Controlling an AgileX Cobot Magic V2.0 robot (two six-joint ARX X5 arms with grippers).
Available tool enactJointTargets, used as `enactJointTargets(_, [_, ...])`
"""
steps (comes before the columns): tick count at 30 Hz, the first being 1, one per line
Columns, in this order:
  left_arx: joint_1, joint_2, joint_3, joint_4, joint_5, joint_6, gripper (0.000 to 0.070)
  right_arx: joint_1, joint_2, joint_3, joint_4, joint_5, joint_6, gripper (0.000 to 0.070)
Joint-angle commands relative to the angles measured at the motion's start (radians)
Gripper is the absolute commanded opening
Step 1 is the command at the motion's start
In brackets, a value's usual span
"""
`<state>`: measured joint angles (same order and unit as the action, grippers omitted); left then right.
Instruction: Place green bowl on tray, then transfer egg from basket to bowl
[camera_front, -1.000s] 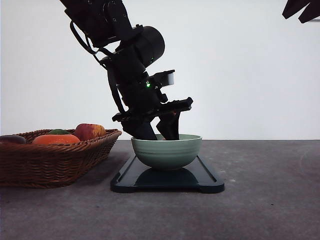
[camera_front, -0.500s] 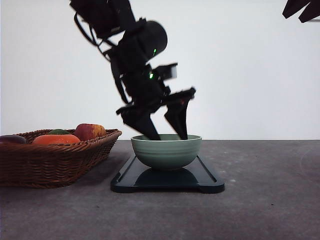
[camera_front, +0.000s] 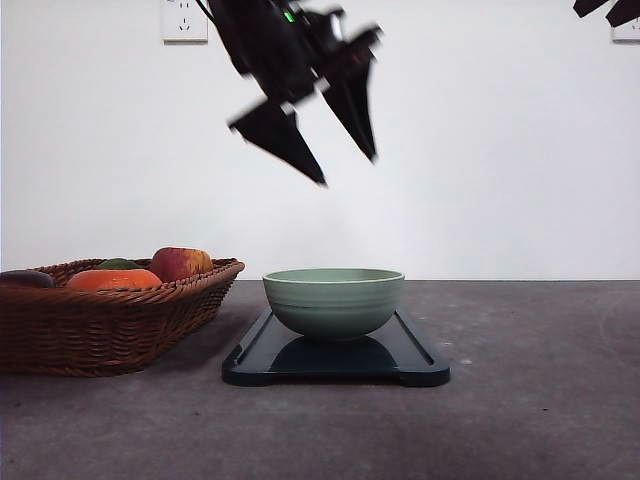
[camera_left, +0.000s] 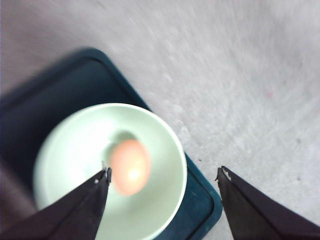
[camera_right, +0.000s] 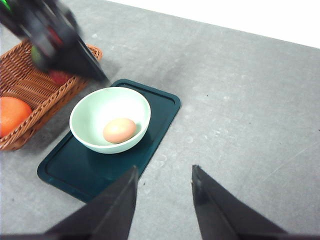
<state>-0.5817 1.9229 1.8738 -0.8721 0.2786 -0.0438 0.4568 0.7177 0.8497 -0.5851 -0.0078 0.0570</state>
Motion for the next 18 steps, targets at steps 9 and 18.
enactJointTargets(9, [0.072, -0.328, -0.194, 0.085, -0.001, -0.007, 0.043, 0.006, 0.006, 0.005, 0.007, -0.003, 0.01, 0.0212])
enactJointTargets(18, [0.094, -0.66, -0.518, 0.267, -0.067, -0.037, 0.043, 0.006, 0.006, 0.005, 0.008, -0.004, 0.002, 0.0212])
